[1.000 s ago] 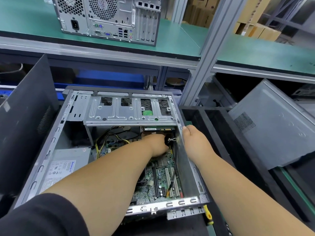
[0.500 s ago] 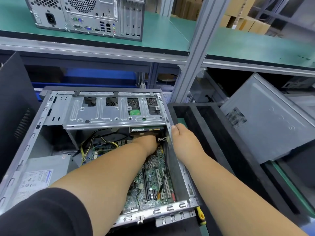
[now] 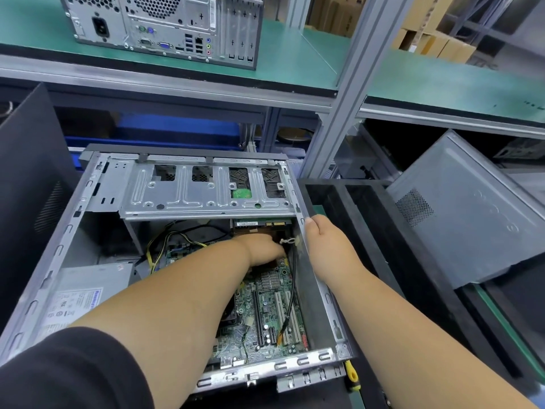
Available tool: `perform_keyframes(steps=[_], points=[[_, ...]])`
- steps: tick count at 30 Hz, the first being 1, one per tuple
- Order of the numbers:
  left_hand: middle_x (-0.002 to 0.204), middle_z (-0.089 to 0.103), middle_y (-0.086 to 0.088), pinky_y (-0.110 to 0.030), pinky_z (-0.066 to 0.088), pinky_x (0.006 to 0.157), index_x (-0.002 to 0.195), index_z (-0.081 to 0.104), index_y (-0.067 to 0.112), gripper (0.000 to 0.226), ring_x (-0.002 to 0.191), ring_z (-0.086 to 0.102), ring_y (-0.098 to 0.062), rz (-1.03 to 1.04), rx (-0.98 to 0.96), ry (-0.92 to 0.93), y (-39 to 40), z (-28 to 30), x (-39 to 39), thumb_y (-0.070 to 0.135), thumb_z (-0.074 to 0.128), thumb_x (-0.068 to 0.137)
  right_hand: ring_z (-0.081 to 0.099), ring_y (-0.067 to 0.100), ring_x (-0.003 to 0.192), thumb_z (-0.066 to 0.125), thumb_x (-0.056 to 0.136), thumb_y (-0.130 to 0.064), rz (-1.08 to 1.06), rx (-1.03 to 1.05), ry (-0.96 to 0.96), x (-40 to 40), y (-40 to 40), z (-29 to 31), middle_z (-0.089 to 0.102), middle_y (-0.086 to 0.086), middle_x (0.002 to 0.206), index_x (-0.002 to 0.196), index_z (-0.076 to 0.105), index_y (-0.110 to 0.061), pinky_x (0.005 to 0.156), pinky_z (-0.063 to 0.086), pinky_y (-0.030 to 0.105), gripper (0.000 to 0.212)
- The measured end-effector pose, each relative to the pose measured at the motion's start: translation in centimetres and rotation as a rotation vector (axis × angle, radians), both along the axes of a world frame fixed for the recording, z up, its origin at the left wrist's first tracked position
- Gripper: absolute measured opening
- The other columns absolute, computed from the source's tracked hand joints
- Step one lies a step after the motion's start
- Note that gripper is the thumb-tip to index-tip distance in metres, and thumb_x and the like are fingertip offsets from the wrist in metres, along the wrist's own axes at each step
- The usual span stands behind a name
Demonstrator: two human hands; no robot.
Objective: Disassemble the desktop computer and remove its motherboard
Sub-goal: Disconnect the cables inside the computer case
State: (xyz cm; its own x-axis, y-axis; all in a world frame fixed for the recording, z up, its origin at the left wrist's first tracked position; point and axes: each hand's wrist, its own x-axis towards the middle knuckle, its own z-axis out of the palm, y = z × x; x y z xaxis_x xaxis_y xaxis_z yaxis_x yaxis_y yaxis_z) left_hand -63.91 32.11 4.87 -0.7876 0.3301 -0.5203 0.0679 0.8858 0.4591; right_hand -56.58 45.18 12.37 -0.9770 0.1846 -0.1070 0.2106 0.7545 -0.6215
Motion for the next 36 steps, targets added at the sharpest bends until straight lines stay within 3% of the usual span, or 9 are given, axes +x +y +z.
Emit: perform_keyframes(steps=[3,5,7,11,15,17,21,29,36], points=[[0.110,0.049,-0.005,-0.024,0.032,0.071,0.111,0.055,0.020,0.030,0.092,0.048,-0.019,0.098,0.123,-0.046,-0.3,0.3,0.0,0.038,0.037,0.097,0.048,0.025,0.076,0.028,0.104,-0.034,0.000,-0.003,0.009,0.1,0.0,0.0,0.048,0.005,0.076,0.088,0.045,-0.011,0.074,0.042,0.040,0.033],[0.128,0.050,-0.009,-0.025,0.030,0.080,0.130,0.052,0.016,0.043,0.112,0.049,-0.025,0.030,0.069,-0.006,-0.1,0.3,-0.1,0.039,0.031,0.101,0.048,0.025,0.075,0.029,0.104,-0.035,-0.005,-0.004,0.010,0.1,0.0,-0.1,0.048,0.005,0.075,0.087,0.045,-0.012,0.074,0.043,0.041,0.033],[0.134,0.047,-0.009,-0.026,0.034,0.080,0.133,0.049,0.013,0.045,0.118,0.049,-0.027,0.008,0.025,-0.009,-0.1,0.6,0.0,0.039,0.029,0.102,0.048,0.025,0.074,0.029,0.104,-0.036,-0.011,-0.002,0.008,0.1,-0.1,-0.1,0.048,0.004,0.074,0.087,0.045,-0.012,0.073,0.043,0.040,0.033],[0.108,0.053,-0.003,-0.028,0.040,0.078,0.111,0.057,0.015,0.035,0.100,0.057,-0.026,-0.054,-0.056,-0.043,-0.5,0.8,-0.1,0.042,0.041,0.096,0.053,0.026,0.081,0.028,0.104,-0.036,-0.015,0.005,-0.001,0.1,-0.1,0.0,0.053,0.005,0.081,0.092,0.048,-0.012,0.078,0.045,0.041,0.034],[0.078,0.053,0.002,-0.027,0.042,0.063,0.077,0.051,0.018,0.026,0.069,0.050,-0.016,-0.175,-0.169,0.037,-0.5,0.0,-0.4,0.040,0.053,0.089,0.052,0.024,0.079,0.028,0.104,-0.036,-0.013,0.001,0.004,0.1,0.0,0.0,0.053,0.002,0.079,0.091,0.048,-0.014,0.076,0.044,0.039,0.033],[0.070,0.052,0.003,-0.025,0.036,0.051,0.071,0.048,0.019,0.028,0.060,0.048,-0.012,-0.178,-0.171,0.081,-0.5,-0.2,-0.3,0.039,0.056,0.088,0.055,0.025,0.085,0.028,0.104,-0.037,-0.015,-0.008,0.005,0.2,0.0,0.0,0.057,0.005,0.086,0.096,0.052,-0.013,0.081,0.046,0.041,0.034],[0.062,0.051,0.004,-0.023,0.030,0.045,0.068,0.049,0.019,0.034,0.051,0.047,-0.010,-0.146,-0.109,0.132,-0.4,-0.3,-0.1,0.046,0.057,0.086,0.055,0.023,0.084,0.028,0.104,-0.038,-0.013,0.009,0.002,0.3,0.0,0.0,0.058,0.003,0.086,0.096,0.053,-0.015,0.080,0.045,0.041,0.035],[0.069,0.047,0.000,-0.028,0.038,0.068,0.069,0.046,0.017,0.033,0.061,0.045,-0.018,-0.073,-0.063,0.221,0.5,-1.6,-0.4,0.031,0.040,0.098,0.055,0.023,0.080,0.028,0.103,-0.039,-0.022,0.001,0.008,0.2,0.1,-0.2,0.058,0.004,0.083,0.095,0.052,-0.016,0.079,0.046,0.042,0.034],[0.068,0.047,0.001,-0.029,0.039,0.065,0.078,0.055,0.018,0.020,0.069,0.052,-0.024,-0.086,-0.074,0.298,1.1,-2.1,-0.8,0.026,0.045,0.094,0.056,0.027,0.087,0.030,0.103,-0.037,-0.021,-0.019,0.018,0.1,0.0,-0.1,0.059,0.008,0.089,0.099,0.053,-0.013,0.082,0.047,0.044,0.034]])
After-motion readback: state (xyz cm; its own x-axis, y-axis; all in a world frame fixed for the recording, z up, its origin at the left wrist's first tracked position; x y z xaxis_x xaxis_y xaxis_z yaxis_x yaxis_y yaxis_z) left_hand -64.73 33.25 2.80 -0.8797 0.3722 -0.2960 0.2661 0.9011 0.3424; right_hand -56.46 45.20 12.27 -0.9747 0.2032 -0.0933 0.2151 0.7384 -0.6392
